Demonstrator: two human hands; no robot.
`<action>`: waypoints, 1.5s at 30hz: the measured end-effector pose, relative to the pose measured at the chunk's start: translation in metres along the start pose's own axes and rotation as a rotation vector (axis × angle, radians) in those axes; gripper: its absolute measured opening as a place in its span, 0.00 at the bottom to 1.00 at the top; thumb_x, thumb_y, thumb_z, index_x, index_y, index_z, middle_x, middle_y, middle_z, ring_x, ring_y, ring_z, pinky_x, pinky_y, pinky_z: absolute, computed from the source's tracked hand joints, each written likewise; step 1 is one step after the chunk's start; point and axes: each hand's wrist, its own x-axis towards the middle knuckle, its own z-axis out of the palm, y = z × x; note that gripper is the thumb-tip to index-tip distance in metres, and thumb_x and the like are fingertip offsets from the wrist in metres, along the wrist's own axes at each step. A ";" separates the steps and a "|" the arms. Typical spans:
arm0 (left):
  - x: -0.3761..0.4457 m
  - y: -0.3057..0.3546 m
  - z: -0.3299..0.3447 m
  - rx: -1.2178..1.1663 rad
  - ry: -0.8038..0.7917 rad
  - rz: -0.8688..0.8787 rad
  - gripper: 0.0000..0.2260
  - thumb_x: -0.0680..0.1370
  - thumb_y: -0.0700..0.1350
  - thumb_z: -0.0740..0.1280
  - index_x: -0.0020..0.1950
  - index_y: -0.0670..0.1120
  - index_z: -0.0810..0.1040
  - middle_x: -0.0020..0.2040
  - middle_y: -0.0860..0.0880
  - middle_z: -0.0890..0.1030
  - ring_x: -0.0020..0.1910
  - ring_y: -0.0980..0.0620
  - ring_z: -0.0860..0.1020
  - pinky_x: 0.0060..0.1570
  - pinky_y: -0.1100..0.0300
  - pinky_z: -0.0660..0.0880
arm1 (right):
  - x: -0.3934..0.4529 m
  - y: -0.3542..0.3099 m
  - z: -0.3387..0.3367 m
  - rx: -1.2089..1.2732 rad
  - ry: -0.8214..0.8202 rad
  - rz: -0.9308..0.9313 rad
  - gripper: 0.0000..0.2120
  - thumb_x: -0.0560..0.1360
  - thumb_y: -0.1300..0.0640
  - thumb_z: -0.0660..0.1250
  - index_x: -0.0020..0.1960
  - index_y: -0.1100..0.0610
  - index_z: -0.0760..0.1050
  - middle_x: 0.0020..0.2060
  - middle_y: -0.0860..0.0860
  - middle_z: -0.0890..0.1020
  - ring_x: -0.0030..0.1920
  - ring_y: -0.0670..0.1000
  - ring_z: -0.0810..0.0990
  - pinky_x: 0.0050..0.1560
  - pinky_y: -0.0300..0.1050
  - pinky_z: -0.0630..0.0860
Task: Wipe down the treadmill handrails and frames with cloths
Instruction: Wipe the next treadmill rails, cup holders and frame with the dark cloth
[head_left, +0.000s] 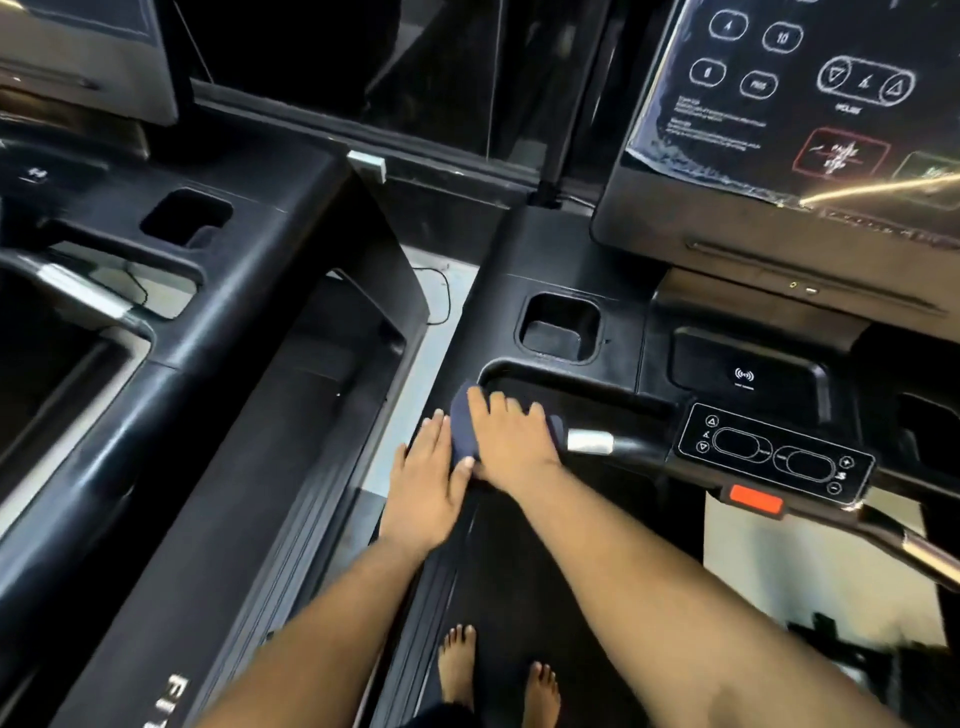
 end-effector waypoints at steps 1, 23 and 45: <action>0.001 0.000 0.001 0.015 -0.030 -0.008 0.34 0.83 0.64 0.45 0.85 0.47 0.50 0.85 0.50 0.53 0.83 0.54 0.47 0.80 0.48 0.46 | 0.008 0.002 -0.002 -0.005 -0.003 0.000 0.42 0.72 0.48 0.70 0.79 0.56 0.53 0.64 0.57 0.76 0.61 0.58 0.79 0.58 0.60 0.74; 0.003 0.006 -0.003 0.236 -0.213 0.074 0.36 0.80 0.64 0.41 0.83 0.49 0.36 0.84 0.51 0.36 0.81 0.53 0.33 0.79 0.37 0.35 | -0.017 0.028 0.005 -0.071 -0.078 0.052 0.37 0.65 0.34 0.71 0.69 0.52 0.69 0.59 0.53 0.80 0.59 0.59 0.79 0.57 0.58 0.72; 0.004 0.006 0.000 0.344 -0.202 0.087 0.35 0.80 0.65 0.43 0.84 0.53 0.38 0.84 0.49 0.36 0.82 0.48 0.35 0.78 0.33 0.40 | -0.035 0.035 0.010 -0.118 -0.029 0.039 0.39 0.65 0.34 0.72 0.70 0.52 0.68 0.60 0.55 0.78 0.59 0.59 0.76 0.57 0.58 0.69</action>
